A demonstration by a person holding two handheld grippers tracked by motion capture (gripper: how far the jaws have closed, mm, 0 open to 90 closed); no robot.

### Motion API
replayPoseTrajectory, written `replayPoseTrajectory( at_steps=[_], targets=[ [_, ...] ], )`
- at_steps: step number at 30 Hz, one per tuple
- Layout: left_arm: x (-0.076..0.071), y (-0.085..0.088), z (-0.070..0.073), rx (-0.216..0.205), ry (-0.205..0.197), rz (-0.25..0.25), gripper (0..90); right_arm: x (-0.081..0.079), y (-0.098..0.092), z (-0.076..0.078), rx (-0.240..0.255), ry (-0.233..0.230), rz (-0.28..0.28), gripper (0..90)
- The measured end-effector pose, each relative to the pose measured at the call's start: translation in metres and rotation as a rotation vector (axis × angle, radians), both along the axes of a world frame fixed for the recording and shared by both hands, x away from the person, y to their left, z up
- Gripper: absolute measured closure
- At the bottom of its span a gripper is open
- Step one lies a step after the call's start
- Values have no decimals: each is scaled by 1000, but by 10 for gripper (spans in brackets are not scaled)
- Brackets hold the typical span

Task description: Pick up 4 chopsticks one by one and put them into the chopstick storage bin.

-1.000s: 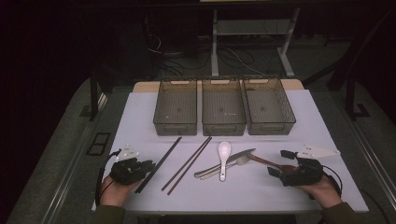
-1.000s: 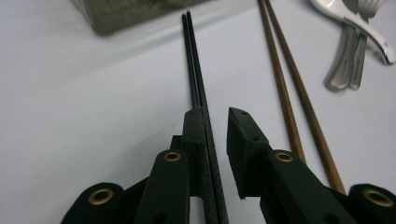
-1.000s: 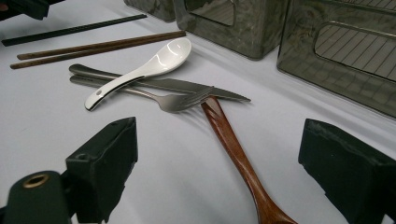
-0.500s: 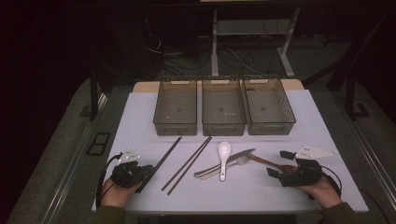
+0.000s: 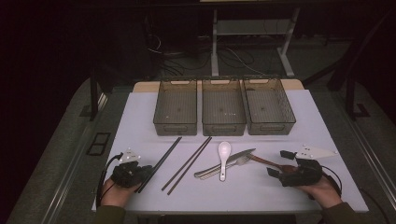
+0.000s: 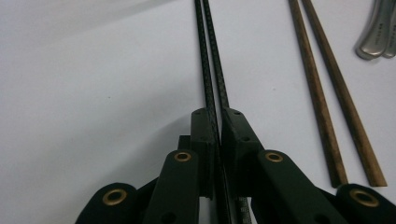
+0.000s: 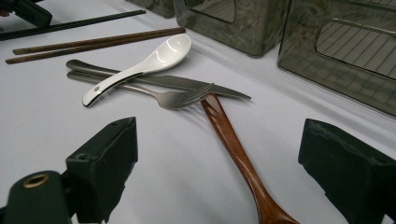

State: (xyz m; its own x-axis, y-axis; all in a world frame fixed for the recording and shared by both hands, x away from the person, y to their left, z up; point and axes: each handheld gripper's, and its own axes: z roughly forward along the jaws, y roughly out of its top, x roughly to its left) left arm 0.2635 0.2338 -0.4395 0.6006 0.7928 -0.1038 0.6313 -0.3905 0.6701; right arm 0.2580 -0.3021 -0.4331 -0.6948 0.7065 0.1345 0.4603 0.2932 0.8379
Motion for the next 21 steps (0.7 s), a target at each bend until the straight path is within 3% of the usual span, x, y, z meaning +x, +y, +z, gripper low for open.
replayPoseTrajectory(
  at_steps=[21],
  targets=[
    [0, -2, -1, 43, -4, 4, 843, 0, 0, 0, 0, -4, 1, 115]
  ],
)
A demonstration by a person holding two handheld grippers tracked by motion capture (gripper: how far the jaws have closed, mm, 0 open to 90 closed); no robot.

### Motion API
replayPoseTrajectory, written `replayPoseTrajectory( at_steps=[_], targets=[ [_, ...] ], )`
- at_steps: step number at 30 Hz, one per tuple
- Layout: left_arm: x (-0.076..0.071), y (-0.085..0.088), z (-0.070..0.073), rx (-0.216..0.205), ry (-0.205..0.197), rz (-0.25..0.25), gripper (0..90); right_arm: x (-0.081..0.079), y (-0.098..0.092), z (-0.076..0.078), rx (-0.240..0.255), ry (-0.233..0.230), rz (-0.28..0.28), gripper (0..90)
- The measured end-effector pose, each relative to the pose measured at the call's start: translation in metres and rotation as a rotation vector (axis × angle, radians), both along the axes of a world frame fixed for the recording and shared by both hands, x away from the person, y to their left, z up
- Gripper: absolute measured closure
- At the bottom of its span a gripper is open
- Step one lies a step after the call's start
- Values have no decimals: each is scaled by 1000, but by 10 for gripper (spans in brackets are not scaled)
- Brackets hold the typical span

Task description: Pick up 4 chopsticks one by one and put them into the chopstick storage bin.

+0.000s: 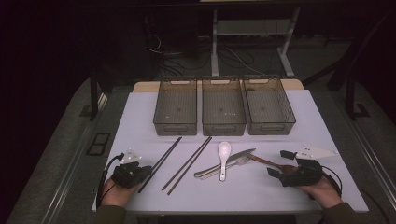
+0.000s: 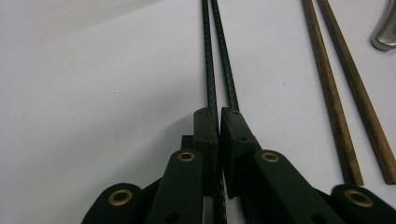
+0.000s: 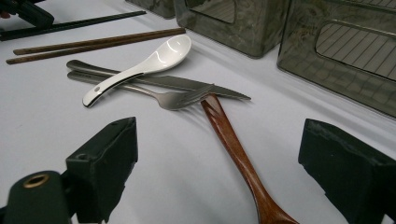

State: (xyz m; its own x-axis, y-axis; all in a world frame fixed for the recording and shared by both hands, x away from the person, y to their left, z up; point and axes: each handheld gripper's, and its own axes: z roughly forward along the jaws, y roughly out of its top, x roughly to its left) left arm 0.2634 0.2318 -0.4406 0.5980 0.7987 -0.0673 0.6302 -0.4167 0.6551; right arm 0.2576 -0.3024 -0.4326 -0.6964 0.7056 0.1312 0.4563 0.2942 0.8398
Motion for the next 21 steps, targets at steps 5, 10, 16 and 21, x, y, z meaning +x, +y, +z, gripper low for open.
replayPoseTrajectory(
  at_steps=[5, 10, 16, 21],
  targets=[
    [0, -1, 1, 5, 4, 5, 846, 0, 0, 0, 0, 0, 0, 115],
    [1, 0, 1, -8, 14, 17, 847, 0, 1, 0, 6, -2, 4, 115],
    [0, 1, 2, -11, 10, 25, 847, -2, 2, -1, 33, 6, 0, 115],
    [-1, 3, 5, -20, -1, 25, 847, -5, 5, -4, 33, 11, 22, 115]
  ],
)
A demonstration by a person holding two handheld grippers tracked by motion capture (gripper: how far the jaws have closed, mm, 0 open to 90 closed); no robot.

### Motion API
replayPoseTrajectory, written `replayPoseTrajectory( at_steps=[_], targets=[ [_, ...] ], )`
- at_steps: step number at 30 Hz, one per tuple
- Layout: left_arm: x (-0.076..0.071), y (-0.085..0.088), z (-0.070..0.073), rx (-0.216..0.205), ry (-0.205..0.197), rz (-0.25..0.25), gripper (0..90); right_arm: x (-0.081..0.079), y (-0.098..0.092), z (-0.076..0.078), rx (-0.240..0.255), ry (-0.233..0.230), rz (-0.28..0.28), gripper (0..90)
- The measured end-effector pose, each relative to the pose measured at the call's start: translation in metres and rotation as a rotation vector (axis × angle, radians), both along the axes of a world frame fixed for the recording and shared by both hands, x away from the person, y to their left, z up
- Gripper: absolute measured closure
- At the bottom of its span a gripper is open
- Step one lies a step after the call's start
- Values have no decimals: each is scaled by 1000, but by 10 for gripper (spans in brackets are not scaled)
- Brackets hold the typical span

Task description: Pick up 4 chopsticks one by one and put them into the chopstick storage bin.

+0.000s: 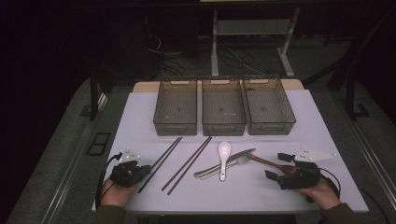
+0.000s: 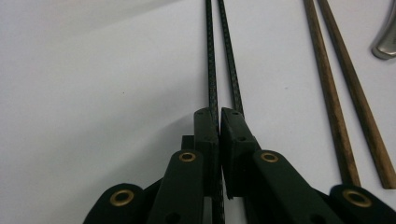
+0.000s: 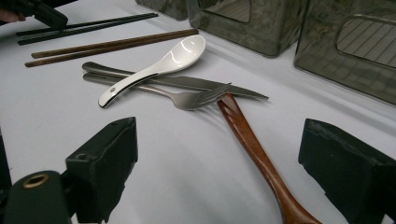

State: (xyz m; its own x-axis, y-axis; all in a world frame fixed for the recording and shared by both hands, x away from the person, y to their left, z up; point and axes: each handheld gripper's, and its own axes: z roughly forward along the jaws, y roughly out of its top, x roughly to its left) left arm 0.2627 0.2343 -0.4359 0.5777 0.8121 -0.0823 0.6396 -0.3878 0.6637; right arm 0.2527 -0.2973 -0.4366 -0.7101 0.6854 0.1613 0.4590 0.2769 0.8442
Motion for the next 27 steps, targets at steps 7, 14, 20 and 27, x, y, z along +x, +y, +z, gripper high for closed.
replayPoseTrajectory(
  at_steps=[7, 14, 20, 27],
  targets=[
    [-1, -3, 7, -2, -23, -23, 847, 2, 5, -2, 0, 9, 8, 115],
    [-3, -1, 12, -26, -31, -26, 847, 3, 5, -2, -1, 9, 11, 115],
    [-3, -1, 17, -47, -41, -42, 847, 3, 5, -3, -3, 12, 10, 115],
    [-1, -6, 23, -66, -66, -76, 847, 3, 5, -3, -6, 11, 12, 115]
  ],
)
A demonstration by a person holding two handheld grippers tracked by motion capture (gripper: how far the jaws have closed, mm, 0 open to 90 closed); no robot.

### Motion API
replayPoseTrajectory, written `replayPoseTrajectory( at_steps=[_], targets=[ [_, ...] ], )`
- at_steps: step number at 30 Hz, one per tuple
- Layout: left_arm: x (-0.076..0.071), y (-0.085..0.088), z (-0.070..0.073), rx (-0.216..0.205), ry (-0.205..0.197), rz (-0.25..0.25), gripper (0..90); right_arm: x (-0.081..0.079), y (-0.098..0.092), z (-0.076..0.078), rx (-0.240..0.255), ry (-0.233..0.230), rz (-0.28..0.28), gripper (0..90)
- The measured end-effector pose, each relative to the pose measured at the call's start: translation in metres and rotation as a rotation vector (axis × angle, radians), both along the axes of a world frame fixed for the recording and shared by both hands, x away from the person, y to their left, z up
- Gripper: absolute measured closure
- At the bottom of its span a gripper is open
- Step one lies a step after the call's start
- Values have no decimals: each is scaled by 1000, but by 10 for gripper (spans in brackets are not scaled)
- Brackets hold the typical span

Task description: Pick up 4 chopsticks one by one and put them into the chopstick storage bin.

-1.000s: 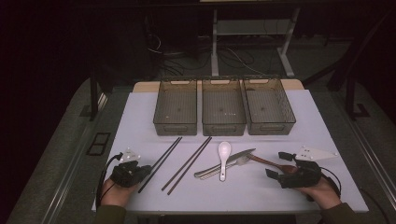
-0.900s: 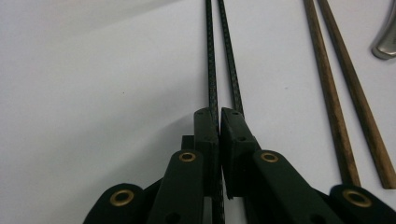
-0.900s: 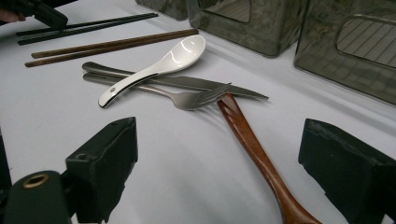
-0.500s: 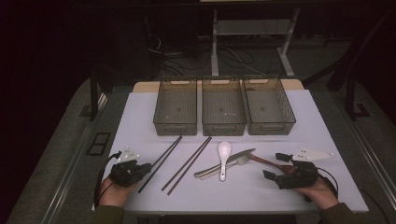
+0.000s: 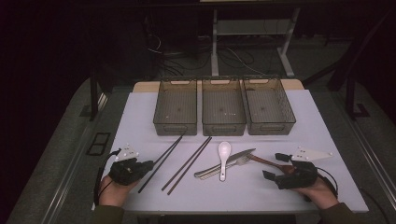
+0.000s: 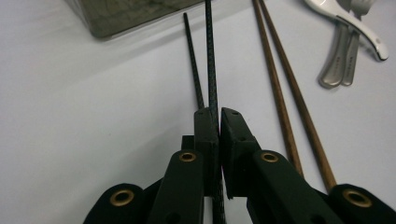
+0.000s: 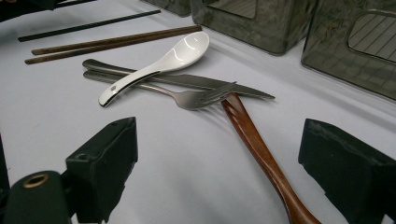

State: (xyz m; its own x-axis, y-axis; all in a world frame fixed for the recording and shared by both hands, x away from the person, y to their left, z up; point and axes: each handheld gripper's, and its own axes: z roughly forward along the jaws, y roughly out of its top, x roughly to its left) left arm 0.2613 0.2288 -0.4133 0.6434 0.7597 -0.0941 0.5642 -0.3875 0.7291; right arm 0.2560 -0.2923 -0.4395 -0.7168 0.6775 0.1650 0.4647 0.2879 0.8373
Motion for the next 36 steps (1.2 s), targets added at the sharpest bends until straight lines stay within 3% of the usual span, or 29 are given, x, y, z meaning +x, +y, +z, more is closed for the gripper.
replayPoseTrajectory(
  at_steps=[27, 36],
  targets=[
    [19, -18, 19, -78, -66, -42, 847, 1, 0, 0, -2, 1, -1, 115],
    [29, -27, 20, -83, -74, -62, 847, 1, 0, -1, -6, 5, -1, 115]
  ],
)
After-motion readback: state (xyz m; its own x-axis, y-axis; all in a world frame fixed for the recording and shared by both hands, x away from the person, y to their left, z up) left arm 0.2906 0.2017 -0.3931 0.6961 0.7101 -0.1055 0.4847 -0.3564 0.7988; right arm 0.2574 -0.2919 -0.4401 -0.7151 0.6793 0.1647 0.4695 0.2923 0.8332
